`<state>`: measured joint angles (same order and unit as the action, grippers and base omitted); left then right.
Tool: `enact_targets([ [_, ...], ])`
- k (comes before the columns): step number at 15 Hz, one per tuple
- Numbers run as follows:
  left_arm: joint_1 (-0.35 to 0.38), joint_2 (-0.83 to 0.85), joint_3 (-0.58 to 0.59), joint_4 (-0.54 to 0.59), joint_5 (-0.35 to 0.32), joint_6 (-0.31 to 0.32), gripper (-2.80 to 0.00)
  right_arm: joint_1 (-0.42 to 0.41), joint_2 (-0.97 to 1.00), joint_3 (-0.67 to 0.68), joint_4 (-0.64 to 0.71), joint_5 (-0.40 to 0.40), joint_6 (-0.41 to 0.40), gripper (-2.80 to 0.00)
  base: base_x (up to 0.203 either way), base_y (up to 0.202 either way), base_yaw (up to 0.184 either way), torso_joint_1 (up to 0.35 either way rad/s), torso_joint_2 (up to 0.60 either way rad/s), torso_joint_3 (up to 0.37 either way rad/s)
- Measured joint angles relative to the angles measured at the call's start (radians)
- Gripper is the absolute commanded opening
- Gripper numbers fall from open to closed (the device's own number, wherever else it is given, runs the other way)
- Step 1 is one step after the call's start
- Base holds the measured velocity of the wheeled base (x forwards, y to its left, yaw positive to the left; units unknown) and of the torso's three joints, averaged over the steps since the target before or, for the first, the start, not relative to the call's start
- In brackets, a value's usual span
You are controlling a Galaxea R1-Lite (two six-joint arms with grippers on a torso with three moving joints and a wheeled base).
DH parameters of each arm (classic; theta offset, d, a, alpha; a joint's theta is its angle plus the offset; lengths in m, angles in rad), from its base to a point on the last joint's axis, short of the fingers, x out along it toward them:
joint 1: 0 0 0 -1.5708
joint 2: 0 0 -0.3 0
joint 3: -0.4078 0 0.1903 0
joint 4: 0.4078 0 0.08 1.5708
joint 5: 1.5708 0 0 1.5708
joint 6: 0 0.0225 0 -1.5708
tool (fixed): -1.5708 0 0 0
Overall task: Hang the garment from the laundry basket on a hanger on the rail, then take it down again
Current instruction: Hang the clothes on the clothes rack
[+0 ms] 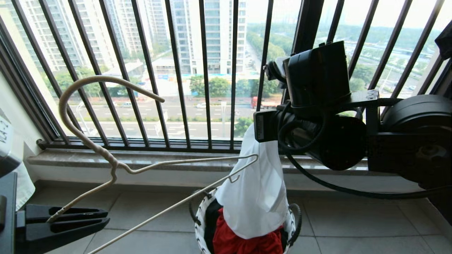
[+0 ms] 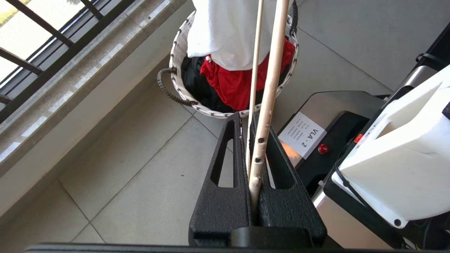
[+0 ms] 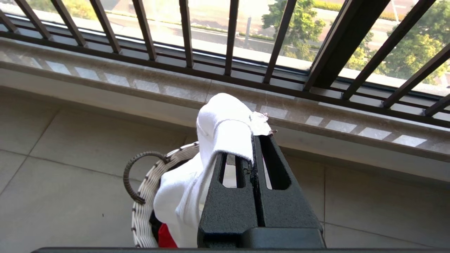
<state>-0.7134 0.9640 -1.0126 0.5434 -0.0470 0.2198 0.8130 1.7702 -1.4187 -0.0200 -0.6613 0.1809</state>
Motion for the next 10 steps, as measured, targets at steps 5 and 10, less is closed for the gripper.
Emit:
enact_targets([
  [5,0.000,-0.004,0.001,0.000,0.000,0.002,-2.80,-0.020,0.002,-0.003,-0.001,0.013,0.000,-2.80,0.000,0.000,0.000,0.001,0.00,0.073],
  [10,0.000,0.020,0.007,-0.046,0.002,-0.003,-2.80,-0.049,0.010,-0.029,-0.029,0.055,0.026,-2.80,0.000,0.000,0.000,0.000,0.00,0.000],
])
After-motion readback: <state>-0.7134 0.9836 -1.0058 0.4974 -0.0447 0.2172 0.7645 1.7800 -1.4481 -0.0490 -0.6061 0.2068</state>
